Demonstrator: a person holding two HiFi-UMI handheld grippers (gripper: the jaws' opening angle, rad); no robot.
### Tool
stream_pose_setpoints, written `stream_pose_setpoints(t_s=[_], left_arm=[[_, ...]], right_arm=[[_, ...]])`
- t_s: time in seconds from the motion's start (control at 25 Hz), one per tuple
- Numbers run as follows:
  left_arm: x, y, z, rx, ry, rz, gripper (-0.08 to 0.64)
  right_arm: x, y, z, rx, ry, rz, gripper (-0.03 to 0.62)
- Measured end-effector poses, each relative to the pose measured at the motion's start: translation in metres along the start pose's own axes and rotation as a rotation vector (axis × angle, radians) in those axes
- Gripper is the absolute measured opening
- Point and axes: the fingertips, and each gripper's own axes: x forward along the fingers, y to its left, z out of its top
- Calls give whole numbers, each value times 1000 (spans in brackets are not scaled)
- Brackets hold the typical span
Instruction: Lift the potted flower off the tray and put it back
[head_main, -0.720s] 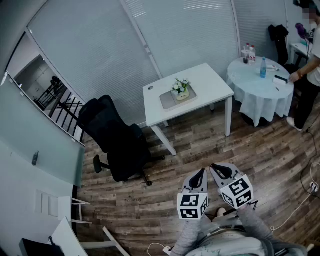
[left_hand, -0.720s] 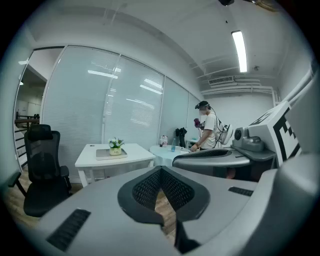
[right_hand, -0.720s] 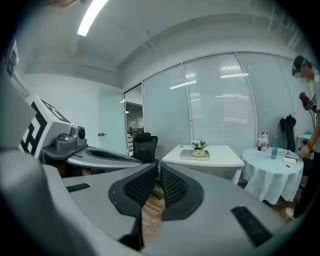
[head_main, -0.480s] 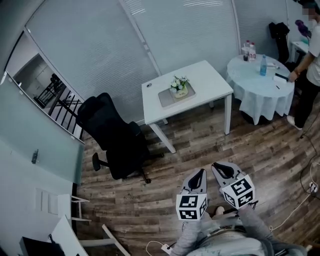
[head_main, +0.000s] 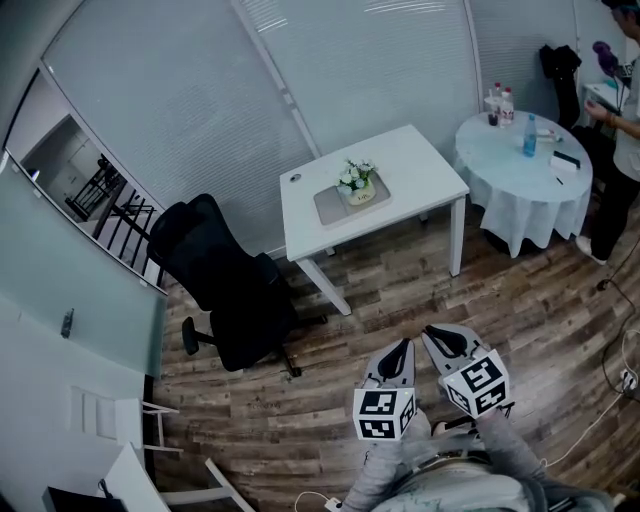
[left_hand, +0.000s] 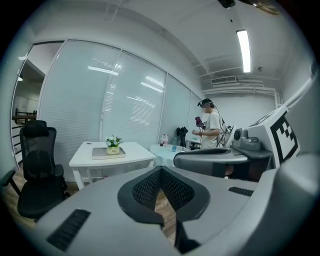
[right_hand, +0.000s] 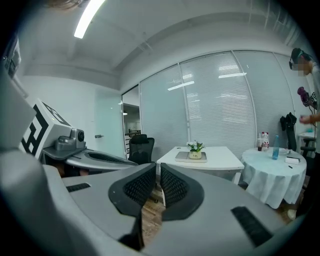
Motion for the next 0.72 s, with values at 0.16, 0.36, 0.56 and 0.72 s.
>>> stream_pose_setpoints(t_s=[0.16, 0.36, 0.56, 0.72], left_arm=[[24, 22, 13, 8, -4, -17, 11], [58, 50, 32, 9, -18, -50, 11], [85, 81, 50, 3, -28, -73, 11], [101, 105, 58, 0, -36, -89, 11]], right_arm=[[28, -13, 11, -15, -2, -10, 40], [68, -33, 26, -35, -1, -23, 40], [106, -45, 41, -43, -2, -37, 40], [134, -53, 47, -47, 5, -48, 40]])
